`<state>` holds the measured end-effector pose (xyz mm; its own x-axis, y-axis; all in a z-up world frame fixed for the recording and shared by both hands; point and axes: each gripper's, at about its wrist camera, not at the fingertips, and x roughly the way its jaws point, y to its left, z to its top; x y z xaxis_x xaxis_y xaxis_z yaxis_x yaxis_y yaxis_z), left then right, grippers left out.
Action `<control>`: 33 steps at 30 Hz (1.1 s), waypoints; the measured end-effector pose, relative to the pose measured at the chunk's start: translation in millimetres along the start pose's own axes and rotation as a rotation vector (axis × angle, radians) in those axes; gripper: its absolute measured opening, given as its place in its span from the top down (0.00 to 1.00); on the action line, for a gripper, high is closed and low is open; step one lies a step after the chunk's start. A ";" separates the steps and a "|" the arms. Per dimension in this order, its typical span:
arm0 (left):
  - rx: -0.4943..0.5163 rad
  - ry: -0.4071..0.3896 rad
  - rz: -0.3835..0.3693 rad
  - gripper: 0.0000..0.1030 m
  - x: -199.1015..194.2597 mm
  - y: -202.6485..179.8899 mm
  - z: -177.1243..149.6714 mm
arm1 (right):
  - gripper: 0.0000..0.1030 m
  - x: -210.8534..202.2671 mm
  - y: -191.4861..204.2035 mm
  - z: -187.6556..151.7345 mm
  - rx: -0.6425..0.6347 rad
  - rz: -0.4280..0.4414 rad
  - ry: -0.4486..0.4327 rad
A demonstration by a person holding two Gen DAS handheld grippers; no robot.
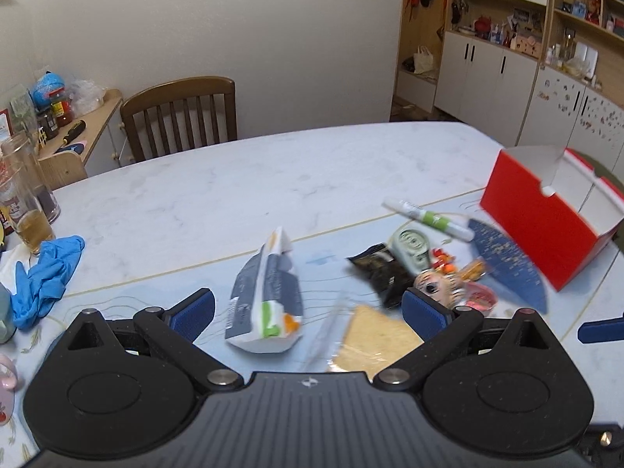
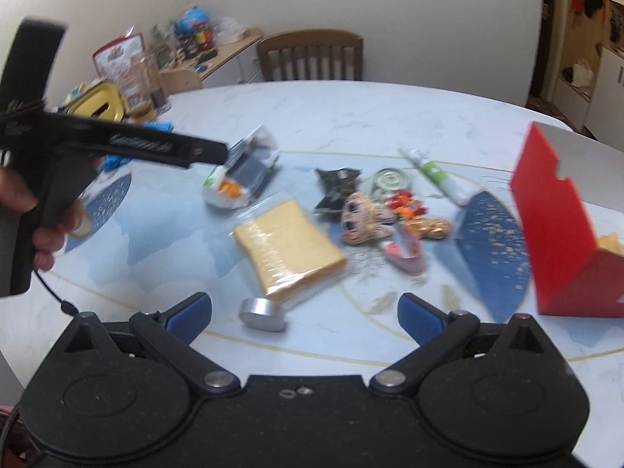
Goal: Organize objects
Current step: 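Grasp the white tissue pack with left gripper while right gripper grasps silver tin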
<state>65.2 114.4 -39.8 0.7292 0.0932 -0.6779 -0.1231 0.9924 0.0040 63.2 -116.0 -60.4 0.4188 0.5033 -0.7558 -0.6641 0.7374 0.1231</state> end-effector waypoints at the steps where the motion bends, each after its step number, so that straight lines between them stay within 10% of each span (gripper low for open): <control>1: 0.000 0.003 0.004 0.00 4.3 3.0 -1.6 | 0.01 4.5 5.0 -1.1 -0.013 0.000 0.006; 33: -0.041 0.235 0.038 0.02 134.1 37.3 -4.8 | 0.33 86.4 27.0 -10.3 0.063 -0.018 0.141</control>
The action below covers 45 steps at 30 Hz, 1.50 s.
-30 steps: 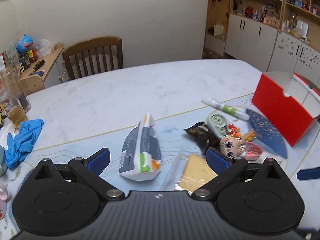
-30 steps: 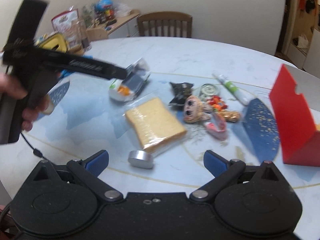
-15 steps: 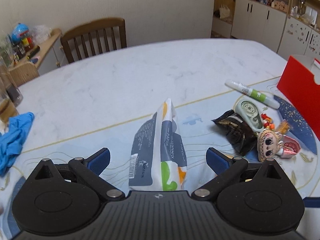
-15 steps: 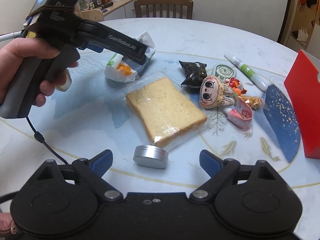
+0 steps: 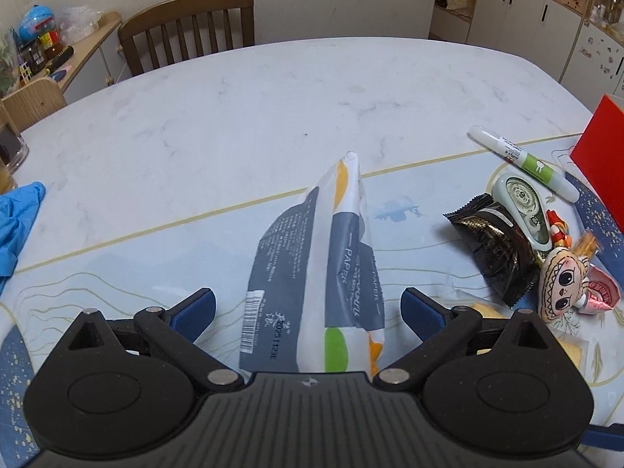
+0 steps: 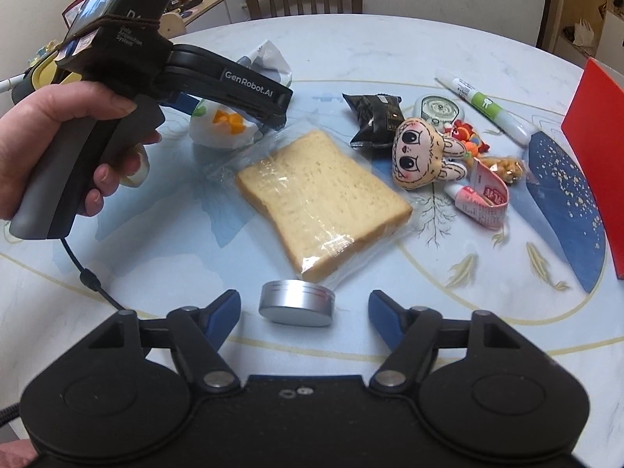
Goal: Organize objects
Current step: 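Grasp the white tissue pack with left gripper while right gripper grasps silver tin, then carry the tissue pack and silver tin over the red shoebox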
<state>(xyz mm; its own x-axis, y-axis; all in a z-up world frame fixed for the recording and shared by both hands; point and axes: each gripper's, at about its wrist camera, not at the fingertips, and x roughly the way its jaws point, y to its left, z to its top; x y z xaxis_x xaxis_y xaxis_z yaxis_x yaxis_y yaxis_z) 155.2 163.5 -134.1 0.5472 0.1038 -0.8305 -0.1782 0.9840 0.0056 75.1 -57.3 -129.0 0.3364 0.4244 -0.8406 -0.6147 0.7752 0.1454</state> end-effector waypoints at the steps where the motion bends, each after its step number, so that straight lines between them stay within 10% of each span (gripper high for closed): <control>1: 0.003 0.004 0.000 0.04 0.8 -0.4 0.2 | 0.38 -0.1 -0.3 -0.3 -0.001 0.004 0.004; 9: -0.008 0.018 0.012 0.38 2.4 -2.2 -0.9 | 0.62 -3.3 -4.6 -0.9 -0.017 0.012 0.008; 17: 0.012 0.015 0.022 0.57 -6.5 -7.5 -6.9 | 0.63 -10.7 -13.2 -1.4 -0.023 0.028 -0.007; 45: 0.029 -0.051 -0.096 0.58 -119.1 -93.4 -8.4 | 0.63 -128.8 -134.5 31.0 0.047 0.002 -0.281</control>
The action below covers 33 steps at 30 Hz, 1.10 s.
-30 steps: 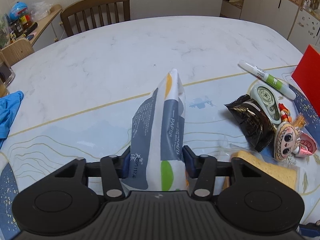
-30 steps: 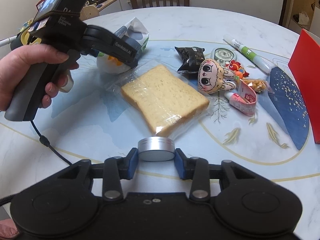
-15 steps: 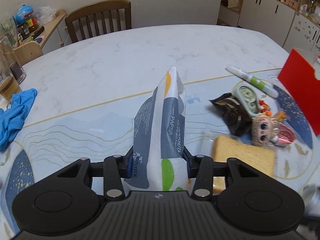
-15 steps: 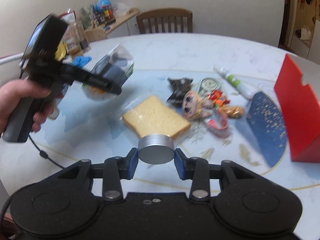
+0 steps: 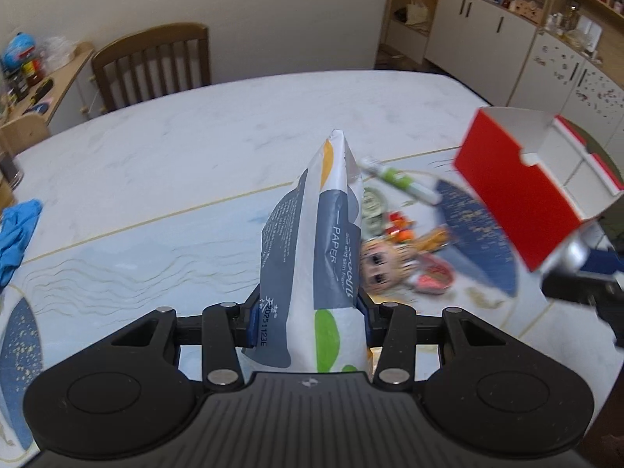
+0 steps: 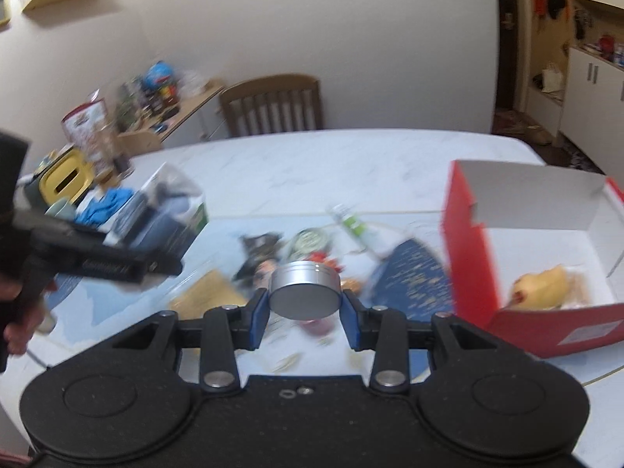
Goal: Organize objects
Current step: 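Carry the tissue pack and silver tin over the red shoebox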
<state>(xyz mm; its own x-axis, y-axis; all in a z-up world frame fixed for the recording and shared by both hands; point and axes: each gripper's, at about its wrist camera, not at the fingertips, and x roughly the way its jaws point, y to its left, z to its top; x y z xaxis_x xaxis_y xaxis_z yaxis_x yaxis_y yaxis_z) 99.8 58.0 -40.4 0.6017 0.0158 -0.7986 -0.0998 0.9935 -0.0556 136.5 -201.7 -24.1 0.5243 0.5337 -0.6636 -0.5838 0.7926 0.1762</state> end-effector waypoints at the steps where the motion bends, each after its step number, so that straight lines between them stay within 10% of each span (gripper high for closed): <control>1: 0.005 -0.004 -0.005 0.58 -0.8 -7.2 3.0 | 0.63 -1.8 -8.3 2.7 0.006 -0.007 -0.008; 33: 0.247 0.002 -0.182 0.57 71.1 -262.9 118.0 | 0.63 -16.9 -228.4 19.8 0.165 -0.197 -0.046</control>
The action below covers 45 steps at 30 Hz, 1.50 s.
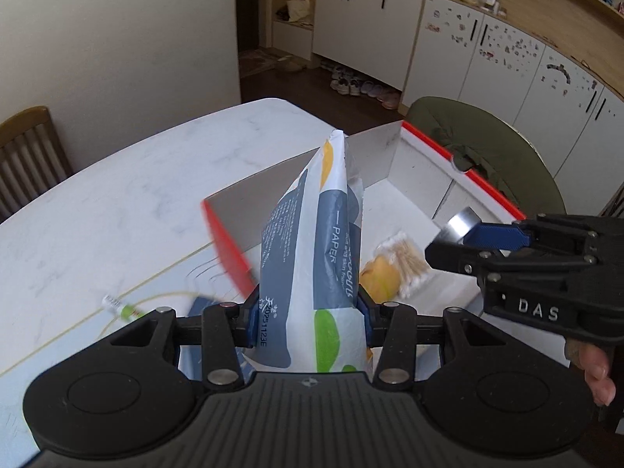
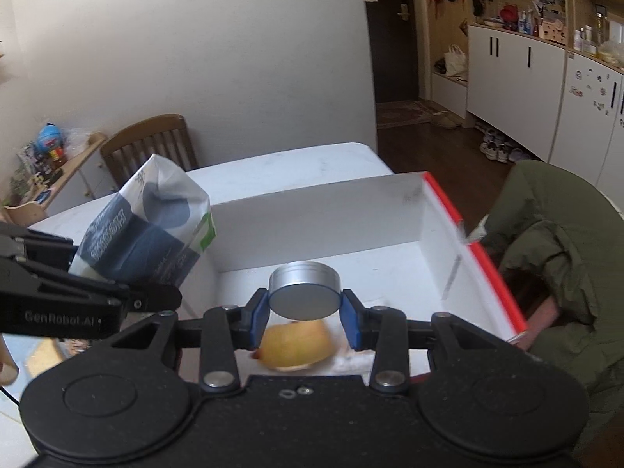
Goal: Organize objects
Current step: 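Carry the tissue pack and silver tin over the red shoebox, then open both grippers to release the tissue pack and tin in the box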
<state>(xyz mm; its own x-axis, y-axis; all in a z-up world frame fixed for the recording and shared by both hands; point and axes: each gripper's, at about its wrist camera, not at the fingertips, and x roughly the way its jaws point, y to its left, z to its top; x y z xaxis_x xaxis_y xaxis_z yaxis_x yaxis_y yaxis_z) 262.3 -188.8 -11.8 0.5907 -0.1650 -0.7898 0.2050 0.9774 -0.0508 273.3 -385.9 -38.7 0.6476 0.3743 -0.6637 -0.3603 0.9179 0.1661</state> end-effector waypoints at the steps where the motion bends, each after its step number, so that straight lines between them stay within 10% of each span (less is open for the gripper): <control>1: 0.006 0.006 -0.001 0.57 6.2 -3.5 5.5 | 0.63 1.2 -5.1 0.4 -0.002 -0.010 0.004; 26: 0.167 0.271 0.106 0.57 143.2 -41.4 51.1 | 0.63 81.6 -50.9 -1.2 -0.056 -0.067 0.296; 45: 0.203 0.360 0.106 0.50 172.5 -39.7 46.1 | 0.62 97.9 -45.1 -3.0 -0.073 -0.052 0.352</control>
<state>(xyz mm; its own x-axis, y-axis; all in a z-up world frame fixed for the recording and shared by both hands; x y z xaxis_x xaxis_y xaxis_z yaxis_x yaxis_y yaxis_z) 392.0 -262.1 -117.8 0.3139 0.0272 -0.9491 0.3288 0.9346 0.1356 351.0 -391.1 -113.4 0.4001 0.2472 -0.8825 -0.3879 0.9181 0.0813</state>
